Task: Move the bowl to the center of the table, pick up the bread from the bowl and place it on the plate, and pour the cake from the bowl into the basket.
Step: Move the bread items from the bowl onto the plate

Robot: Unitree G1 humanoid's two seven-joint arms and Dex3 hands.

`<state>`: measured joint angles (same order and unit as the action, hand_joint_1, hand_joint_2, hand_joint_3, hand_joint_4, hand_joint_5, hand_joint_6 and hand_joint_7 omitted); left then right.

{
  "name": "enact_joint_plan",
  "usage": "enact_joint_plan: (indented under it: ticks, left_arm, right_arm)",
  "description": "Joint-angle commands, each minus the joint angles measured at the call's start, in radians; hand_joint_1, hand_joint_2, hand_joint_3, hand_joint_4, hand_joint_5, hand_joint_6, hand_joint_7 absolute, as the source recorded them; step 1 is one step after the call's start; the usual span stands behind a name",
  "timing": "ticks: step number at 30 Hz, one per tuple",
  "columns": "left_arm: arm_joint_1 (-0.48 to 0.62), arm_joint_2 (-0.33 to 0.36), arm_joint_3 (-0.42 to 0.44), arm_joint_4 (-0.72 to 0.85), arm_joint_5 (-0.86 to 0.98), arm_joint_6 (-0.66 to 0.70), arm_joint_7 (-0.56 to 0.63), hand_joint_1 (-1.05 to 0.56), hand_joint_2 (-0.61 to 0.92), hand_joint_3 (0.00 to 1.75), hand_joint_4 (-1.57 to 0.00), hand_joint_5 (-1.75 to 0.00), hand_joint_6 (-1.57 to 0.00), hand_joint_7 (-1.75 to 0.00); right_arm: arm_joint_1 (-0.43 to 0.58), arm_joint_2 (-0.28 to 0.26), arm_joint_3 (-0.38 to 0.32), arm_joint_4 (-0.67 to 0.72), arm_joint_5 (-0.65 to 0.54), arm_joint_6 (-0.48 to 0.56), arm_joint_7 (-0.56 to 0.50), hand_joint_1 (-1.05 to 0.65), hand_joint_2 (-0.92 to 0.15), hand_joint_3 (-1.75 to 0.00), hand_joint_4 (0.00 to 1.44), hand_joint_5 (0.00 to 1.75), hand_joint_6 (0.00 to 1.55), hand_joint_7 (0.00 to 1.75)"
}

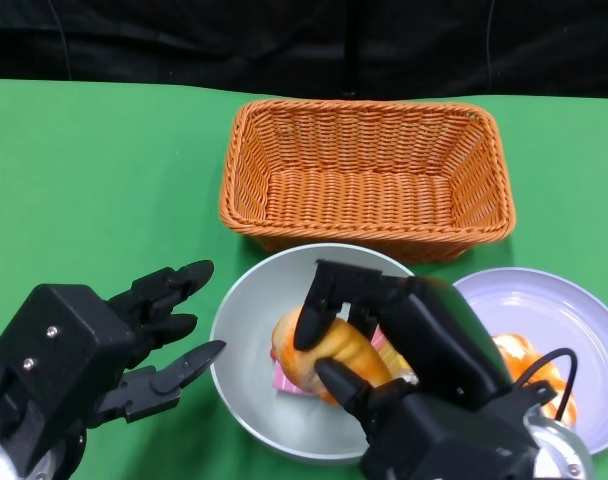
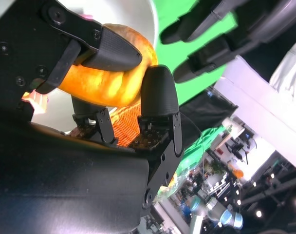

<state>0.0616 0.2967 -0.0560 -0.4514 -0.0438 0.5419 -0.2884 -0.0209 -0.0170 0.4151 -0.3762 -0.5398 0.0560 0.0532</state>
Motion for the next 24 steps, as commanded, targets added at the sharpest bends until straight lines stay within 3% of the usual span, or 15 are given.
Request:
enact_joint_plan:
  ticks: [1, 8, 12, 24]
  left_arm:
    - [0.003, 0.008, 0.009, -0.003, 0.001, 0.0, 0.002, -0.45, 0.92, 0.44, 0.0, -0.65, -0.27, -0.01]
    - [0.0, 0.005, 0.013, 0.006, -0.005, 0.002, 0.0, -0.44, 0.92, 0.45, 0.0, -0.64, -0.27, -0.01]
    - [-0.002, 0.001, 0.015, 0.008, -0.01, 0.005, 0.0, -0.44, 0.92, 0.45, 0.0, -0.64, -0.27, -0.01]
    - [-0.006, -0.004, 0.01, 0.004, -0.007, 0.012, 0.003, -0.43, 0.92, 0.46, 0.0, -0.64, -0.27, 0.0]
  right_arm:
    - [0.023, 0.013, -0.03, -0.083, 0.062, 0.071, 0.045, -0.09, -0.17, -1.69, 0.96, 1.75, 0.77, 1.7]
    - [0.041, 0.038, -0.075, -0.23, 0.213, 0.271, 0.145, 0.0, -0.24, -1.65, 0.9, 1.75, 0.74, 1.68]
    - [0.058, 0.061, -0.116, -0.279, 0.268, 0.298, 0.117, 0.0, -0.27, -1.63, 0.95, 1.75, 0.75, 1.67]
    - [0.058, 0.062, -0.245, -0.325, 0.296, 0.335, 0.033, -0.03, -0.29, -1.62, 0.95, 1.75, 0.74, 1.7]
